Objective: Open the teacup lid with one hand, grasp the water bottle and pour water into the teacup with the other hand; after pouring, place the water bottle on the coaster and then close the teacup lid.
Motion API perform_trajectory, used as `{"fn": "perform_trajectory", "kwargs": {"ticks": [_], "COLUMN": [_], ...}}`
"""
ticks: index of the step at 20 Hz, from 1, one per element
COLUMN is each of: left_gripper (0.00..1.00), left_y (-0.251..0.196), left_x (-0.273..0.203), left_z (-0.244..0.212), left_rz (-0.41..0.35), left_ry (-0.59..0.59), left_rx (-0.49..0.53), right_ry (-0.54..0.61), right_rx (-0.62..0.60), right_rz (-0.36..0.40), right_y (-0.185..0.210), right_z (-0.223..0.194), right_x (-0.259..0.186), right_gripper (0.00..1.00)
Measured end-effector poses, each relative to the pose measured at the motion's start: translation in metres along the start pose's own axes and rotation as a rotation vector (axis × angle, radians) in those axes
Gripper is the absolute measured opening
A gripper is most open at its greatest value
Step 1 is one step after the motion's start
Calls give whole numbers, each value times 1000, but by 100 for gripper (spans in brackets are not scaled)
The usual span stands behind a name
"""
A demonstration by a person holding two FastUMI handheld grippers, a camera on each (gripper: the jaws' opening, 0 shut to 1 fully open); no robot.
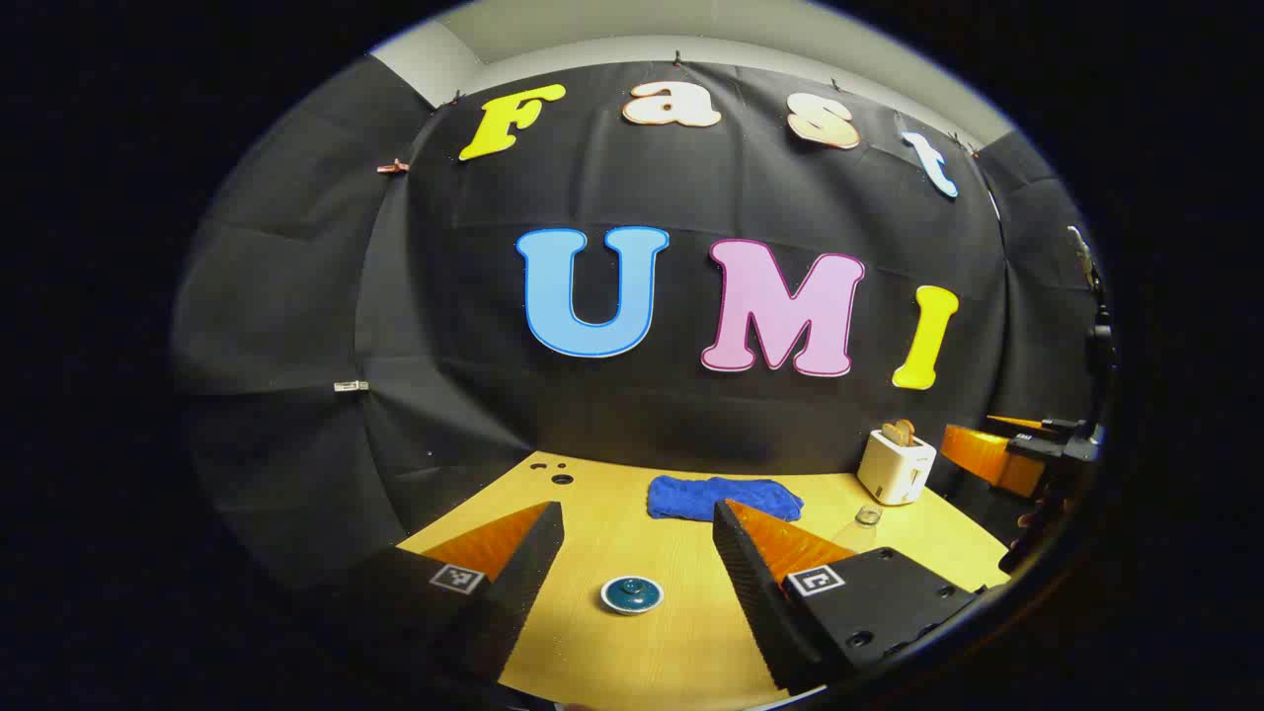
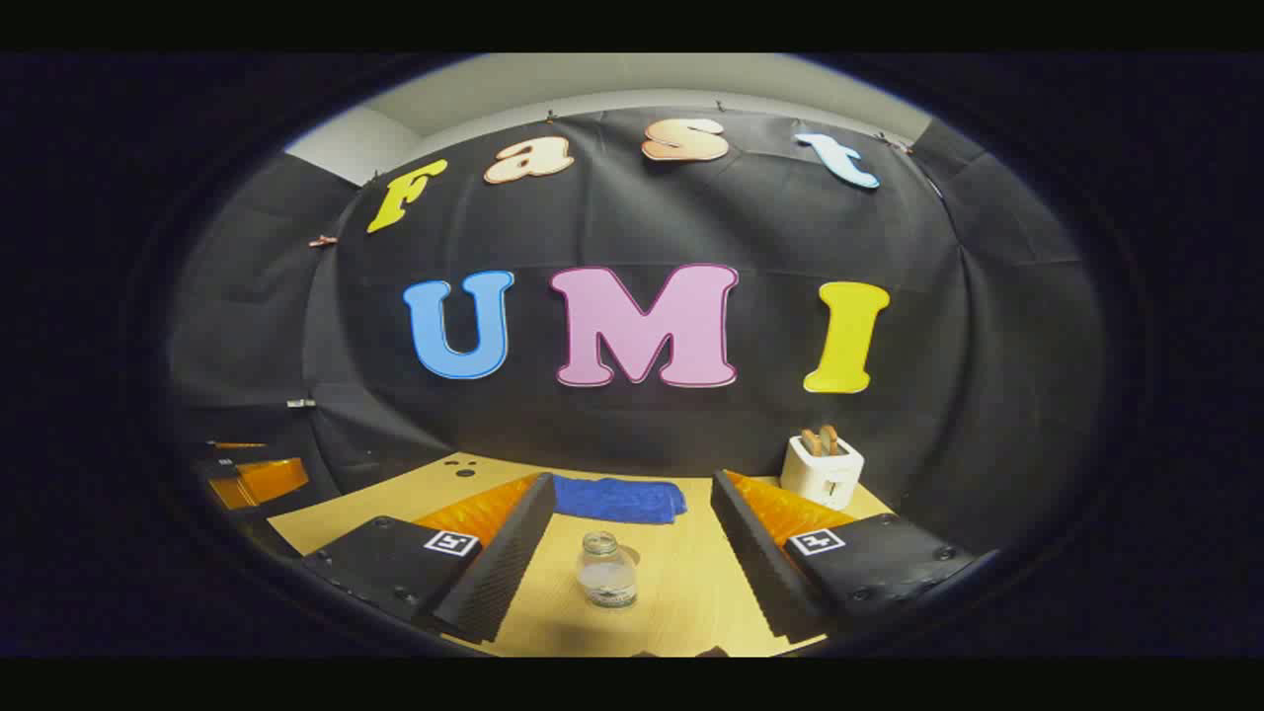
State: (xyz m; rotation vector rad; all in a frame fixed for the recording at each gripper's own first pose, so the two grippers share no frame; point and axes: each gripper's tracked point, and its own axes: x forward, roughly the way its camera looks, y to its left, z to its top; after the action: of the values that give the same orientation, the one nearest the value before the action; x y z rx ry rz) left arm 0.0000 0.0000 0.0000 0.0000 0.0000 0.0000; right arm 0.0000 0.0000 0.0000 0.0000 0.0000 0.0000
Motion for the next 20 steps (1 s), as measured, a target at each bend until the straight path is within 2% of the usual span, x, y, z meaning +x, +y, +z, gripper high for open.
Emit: {"fn": "perform_trajectory", "kwargs": {"ticks": [7, 13, 16, 20], "left_gripper": [95, 95, 95, 95], "left_y": [-5, -9, -17, -27], "left_x": [16, 32, 36, 45], "left_z": [-11, -19, -22, -31], "left_rz": [-30, 24, 40, 6], "left_ry": [30, 56, 39, 47], "left_rx": [29, 11, 40, 84], "right_ry": [40, 59, 71, 99], "right_rx": [-3, -20, -4, 9], "right_rz": [10, 92, 142, 144], "right_y": [-1, -7, -9, -15], "right_z": [-17, -32, -43, -59], "right_x": [6, 9, 14, 17], "right_gripper": [98, 98, 98, 98]}}
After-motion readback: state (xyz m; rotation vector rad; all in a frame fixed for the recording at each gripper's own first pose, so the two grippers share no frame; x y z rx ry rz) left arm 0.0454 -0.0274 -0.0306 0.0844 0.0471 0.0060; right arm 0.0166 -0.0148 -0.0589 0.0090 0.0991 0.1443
